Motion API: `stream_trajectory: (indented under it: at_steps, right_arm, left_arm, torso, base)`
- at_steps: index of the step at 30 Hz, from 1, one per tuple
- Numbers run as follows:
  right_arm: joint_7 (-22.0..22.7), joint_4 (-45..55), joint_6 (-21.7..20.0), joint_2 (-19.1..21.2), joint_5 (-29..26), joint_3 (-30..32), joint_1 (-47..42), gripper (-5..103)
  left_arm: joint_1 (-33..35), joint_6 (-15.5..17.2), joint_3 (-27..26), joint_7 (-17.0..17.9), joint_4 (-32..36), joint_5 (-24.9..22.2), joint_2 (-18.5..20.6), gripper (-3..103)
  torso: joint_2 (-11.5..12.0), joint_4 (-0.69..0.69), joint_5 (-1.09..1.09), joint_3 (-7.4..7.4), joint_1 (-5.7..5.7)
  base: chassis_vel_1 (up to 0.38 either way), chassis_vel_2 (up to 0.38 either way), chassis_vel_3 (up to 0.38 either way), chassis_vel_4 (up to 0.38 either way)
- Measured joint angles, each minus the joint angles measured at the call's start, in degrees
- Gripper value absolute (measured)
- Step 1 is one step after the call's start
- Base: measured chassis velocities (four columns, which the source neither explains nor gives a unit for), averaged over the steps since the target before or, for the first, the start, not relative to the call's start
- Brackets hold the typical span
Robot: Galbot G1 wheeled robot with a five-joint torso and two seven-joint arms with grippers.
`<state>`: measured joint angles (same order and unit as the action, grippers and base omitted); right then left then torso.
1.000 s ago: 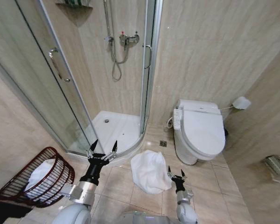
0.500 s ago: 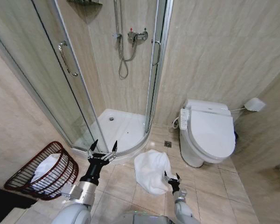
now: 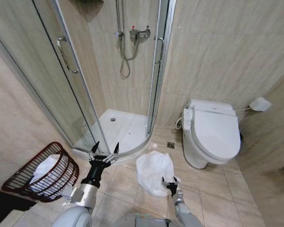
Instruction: Discard the used towel into the hamper.
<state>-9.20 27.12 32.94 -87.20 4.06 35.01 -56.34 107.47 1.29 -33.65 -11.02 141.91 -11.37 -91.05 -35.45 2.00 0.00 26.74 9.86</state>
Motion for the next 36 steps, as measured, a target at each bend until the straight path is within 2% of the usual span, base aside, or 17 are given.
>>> stream_trajectory:
  at_steps: [3, 6, 9, 16, 29, 36]
  right_arm:
    - [3.73, -1.14, -0.07, -0.67, 7.36, 0.47, 1.41, 100]
    - [4.8, -1.74, -0.89, -0.92, 10.38, 0.58, 2.13, 100]
    - [4.37, -2.55, -1.66, -1.1, 10.98, 0.58, 2.73, 100]
    - [0.85, -5.0, -6.69, -0.28, 7.46, 0.53, 4.95, 100]
    - [-0.17, -7.57, -14.36, 2.59, 2.05, 0.55, 6.53, 100]
    - [-2.56, -7.66, -15.61, 2.86, 0.33, 0.56, 6.75, 101]
  left_arm:
    - [0.0, 0.0, 0.0, 0.0, 0.0, 0.0, 0.0, 100]
    - [0.0, 0.0, 0.0, 0.0, 0.0, 0.0, 0.0, 100]
    - [0.0, 0.01, 0.0, 0.0, 0.0, 0.0, 0.0, 100]
    - [0.0, 0.0, 0.0, 0.0, 0.0, 0.0, 0.0, 100]
    - [0.0, 0.0, 0.0, 0.0, 0.0, 0.0, 0.0, 100]
    - [0.0, 0.0, 0.0, 0.0, 0.0, 0.0, 0.0, 100]
  torso:
    - [1.11, 0.0, 0.0, -0.68, -0.43]
    - [1.73, 0.0, -0.01, -1.04, -0.7]
    - [2.31, 0.0, -0.01, -1.4, -0.92]
    - [4.16, 0.0, 0.0, -2.51, -1.66]
    - [7.23, -0.01, 0.0, -4.31, -2.95]
    - [8.47, 0.0, -0.01, -5.06, -3.42]
  base:
    - [0.0, 0.0, 0.0, 0.0]
    - [0.0, 0.0, 0.0, 0.0]
    - [0.0, 0.0, 0.0, 0.0]
    - [0.0, 0.0, 0.0, 0.0]
    - [0.0, 0.0, 0.0, 0.0]
    - [0.0, 0.0, 0.0, 0.0]
